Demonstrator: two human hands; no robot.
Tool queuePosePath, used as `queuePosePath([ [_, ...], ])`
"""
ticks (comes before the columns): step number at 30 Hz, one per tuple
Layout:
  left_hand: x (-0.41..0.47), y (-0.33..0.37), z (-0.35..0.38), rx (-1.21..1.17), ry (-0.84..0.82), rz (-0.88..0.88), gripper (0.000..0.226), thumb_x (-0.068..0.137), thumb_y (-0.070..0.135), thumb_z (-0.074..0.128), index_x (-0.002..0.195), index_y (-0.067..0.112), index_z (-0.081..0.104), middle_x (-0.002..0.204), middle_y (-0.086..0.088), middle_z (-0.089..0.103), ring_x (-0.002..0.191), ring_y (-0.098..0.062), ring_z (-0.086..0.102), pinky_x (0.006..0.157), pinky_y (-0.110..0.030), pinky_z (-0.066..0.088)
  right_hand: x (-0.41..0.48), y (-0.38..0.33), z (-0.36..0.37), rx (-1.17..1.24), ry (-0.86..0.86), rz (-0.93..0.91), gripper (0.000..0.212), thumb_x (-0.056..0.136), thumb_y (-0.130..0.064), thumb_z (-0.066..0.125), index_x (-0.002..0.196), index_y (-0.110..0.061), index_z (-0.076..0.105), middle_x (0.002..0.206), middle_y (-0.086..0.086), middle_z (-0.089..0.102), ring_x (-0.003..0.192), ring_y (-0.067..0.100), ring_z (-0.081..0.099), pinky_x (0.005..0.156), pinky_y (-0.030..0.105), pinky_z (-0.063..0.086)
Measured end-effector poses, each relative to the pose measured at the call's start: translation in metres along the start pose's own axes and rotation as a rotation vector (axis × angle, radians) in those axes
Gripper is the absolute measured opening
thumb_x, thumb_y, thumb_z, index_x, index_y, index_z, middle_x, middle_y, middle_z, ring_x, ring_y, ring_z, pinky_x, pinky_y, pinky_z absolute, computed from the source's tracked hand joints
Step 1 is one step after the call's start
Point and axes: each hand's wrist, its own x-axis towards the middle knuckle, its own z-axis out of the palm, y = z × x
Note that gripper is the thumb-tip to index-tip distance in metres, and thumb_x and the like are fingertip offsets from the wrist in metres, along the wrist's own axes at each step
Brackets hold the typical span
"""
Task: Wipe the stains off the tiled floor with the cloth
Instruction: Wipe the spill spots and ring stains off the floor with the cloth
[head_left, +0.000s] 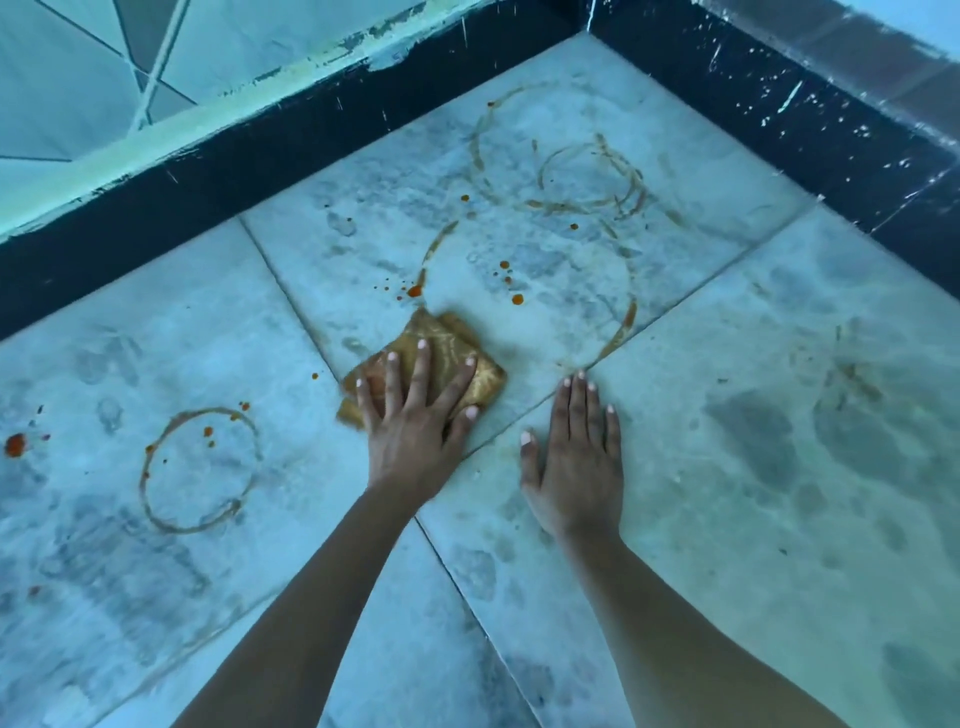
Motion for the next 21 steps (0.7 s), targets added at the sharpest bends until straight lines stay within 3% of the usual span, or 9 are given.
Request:
queuePosePath([
  [3, -0.027, 0.02, 0.001, 0.026, -0.065, 0.014, 0.055, 0.086, 0.064, 0.001, 0.139, 0.055, -0.005, 0.159, 0.004, -0.011, 0.145, -0.031, -0.012, 0.109, -0.059, -0.012, 0.0, -0.001, -0.001, -0.007, -0.009, 0.006, 0.069, 0.087, -0.039, 0.031, 0.141, 0.003, 0.035, 0.149, 0.018, 0.034, 0.138, 0.028, 0.033, 0.113, 0.041, 0.014],
  [8, 0.033, 0.021, -0.009, 0.094, -0.079, 0.134, 0.051, 0.094, 0.061, 0.019, 0.142, 0.055, 0.005, 0.159, 0.004, -0.009, 0.145, -0.029, -0.011, 0.111, -0.061, -0.008, 0.0, 0.0, 0.001, 0.002, 0.005, -0.008, 0.068, 0.087, -0.039, 0.031, 0.141, 0.003, 0.036, 0.148, 0.019, 0.035, 0.138, 0.03, 0.034, 0.112, 0.042, 0.016],
  [13, 0.022, -0.014, -0.006, -0.006, -0.035, -0.086, 0.052, 0.092, 0.061, 0.014, 0.143, 0.054, 0.003, 0.159, 0.002, -0.008, 0.145, -0.031, -0.01, 0.112, -0.06, -0.008, 0.0, 0.0, 0.001, -0.008, 0.007, -0.005, 0.069, 0.089, -0.04, 0.029, 0.142, 0.003, 0.033, 0.15, 0.018, 0.032, 0.139, 0.029, 0.03, 0.114, 0.042, 0.013],
  [17, -0.012, 0.017, -0.001, 0.065, -0.072, 0.055, 0.056, 0.086, 0.063, 0.001, 0.141, 0.054, -0.005, 0.159, 0.001, -0.01, 0.145, -0.033, -0.01, 0.109, -0.061, -0.01, -0.001, 0.0, 0.0, -0.001, -0.014, -0.005, 0.069, 0.088, -0.04, 0.029, 0.143, 0.003, 0.032, 0.15, 0.019, 0.031, 0.14, 0.029, 0.029, 0.114, 0.042, 0.013],
  [21, 0.056, 0.017, -0.005, 0.096, -0.06, 0.147, 0.051, 0.094, 0.06, 0.018, 0.142, 0.054, 0.004, 0.16, 0.002, -0.007, 0.145, -0.03, -0.008, 0.11, -0.062, -0.008, 0.0, 0.001, 0.001, -0.006, -0.006, -0.009, 0.069, 0.088, -0.04, 0.028, 0.142, 0.003, 0.032, 0.15, 0.019, 0.031, 0.14, 0.029, 0.029, 0.113, 0.042, 0.013],
])
